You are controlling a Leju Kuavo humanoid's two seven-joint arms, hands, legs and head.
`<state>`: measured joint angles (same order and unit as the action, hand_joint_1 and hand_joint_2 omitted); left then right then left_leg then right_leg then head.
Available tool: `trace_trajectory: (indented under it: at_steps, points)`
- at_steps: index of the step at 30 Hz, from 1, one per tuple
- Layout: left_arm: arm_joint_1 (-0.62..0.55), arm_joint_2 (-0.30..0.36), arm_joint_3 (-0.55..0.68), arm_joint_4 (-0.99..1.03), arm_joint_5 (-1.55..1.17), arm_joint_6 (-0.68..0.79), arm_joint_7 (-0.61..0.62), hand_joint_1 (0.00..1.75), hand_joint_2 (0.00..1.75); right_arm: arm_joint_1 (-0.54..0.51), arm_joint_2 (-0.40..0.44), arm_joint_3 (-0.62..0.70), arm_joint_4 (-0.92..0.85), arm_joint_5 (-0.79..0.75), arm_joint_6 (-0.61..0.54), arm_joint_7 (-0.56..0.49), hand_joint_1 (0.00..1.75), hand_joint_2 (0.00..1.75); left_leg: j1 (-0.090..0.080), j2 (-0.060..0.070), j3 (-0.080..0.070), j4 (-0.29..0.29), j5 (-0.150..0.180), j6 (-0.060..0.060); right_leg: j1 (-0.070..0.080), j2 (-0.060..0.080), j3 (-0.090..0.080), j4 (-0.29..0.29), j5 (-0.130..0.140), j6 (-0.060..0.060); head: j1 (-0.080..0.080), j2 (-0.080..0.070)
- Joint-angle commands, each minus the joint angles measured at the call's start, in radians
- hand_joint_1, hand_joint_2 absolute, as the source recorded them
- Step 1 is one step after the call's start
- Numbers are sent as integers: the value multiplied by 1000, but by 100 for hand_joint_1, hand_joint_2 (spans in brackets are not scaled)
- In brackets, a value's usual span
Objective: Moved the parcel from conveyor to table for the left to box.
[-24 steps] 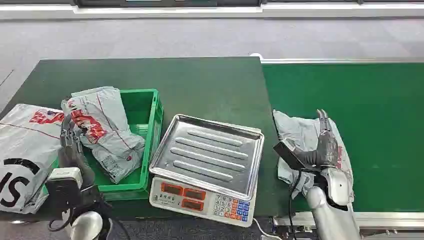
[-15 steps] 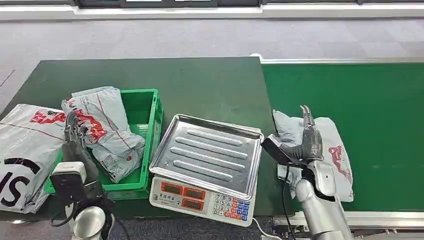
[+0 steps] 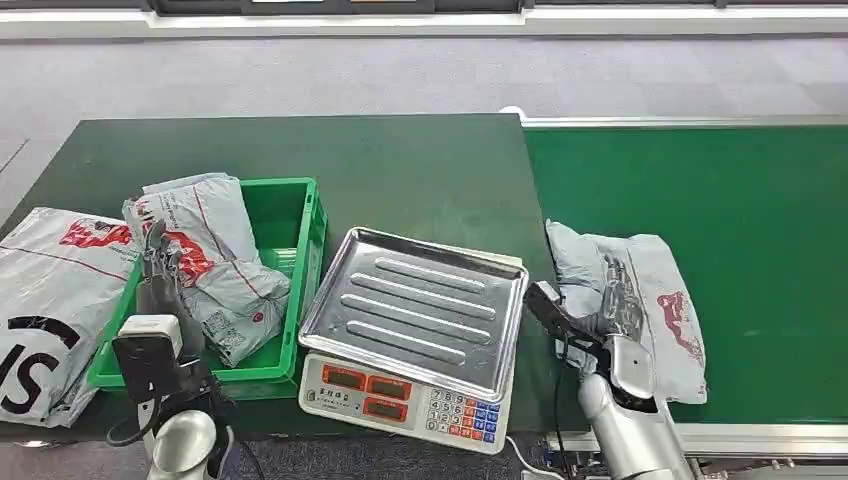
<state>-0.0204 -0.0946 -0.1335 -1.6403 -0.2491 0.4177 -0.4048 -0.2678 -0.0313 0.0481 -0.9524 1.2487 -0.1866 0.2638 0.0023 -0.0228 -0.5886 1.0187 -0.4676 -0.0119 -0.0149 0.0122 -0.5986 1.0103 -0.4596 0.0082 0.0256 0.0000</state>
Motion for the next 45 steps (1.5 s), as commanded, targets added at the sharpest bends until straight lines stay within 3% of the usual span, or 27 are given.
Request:
trace_trajectory:
  at_steps: [1,6,12,20,38,45]
  points:
    - [7,10,-27,-7,-17,-5,18,0,0,117,-63,-51,-190,106,58,87,0,175,0,-2,0,-1,0,0,0,-3,1,-1,-1,0,0,0]
    - [13,12,-20,11,-8,-13,12,0,0,137,-62,-69,-156,58,88,22,0,175,0,0,2,-2,0,0,0,-3,3,-2,0,-1,0,0]
    - [1,12,-24,20,-7,-12,8,0,0,120,-40,-54,-101,65,78,26,0,175,0,2,2,-2,0,0,0,-1,2,-2,0,-1,0,0]
    - [-9,10,-20,29,-9,-16,17,0,0,58,-17,-52,59,-24,60,-97,0,175,1,4,4,-2,0,0,1,0,4,-3,1,-1,0,0]
    - [-15,5,-22,32,-13,-19,25,0,0,9,-4,-50,195,-22,15,-92,0,175,0,4,3,-1,0,0,1,2,2,-1,0,0,0,0]
    - [-48,3,-39,72,-5,-23,35,0,0,-28,-16,-48,388,1,116,-49,0,175,1,3,6,-4,1,0,2,-1,6,-4,2,-1,0,0]
